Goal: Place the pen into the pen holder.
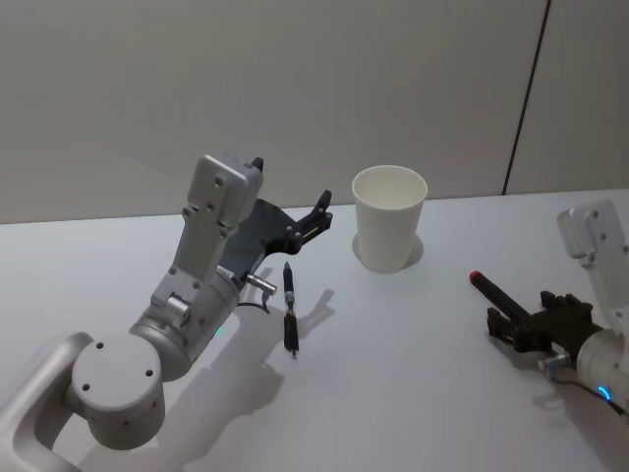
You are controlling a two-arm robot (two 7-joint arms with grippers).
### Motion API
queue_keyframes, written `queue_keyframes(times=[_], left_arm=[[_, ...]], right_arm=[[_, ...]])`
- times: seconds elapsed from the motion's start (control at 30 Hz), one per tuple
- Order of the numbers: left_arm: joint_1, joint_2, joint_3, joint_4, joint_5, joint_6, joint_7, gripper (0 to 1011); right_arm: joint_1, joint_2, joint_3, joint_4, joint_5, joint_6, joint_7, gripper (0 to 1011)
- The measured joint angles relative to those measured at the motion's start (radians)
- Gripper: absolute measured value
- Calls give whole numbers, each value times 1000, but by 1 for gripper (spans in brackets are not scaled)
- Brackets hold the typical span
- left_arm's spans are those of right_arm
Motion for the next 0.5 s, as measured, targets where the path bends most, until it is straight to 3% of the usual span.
queue_keyframes(times=[0.5], left_arm=[[0, 0, 0, 0, 0, 0, 0, 1001]], right_arm=[[2, -2, 0, 5, -2, 0, 2, 727]])
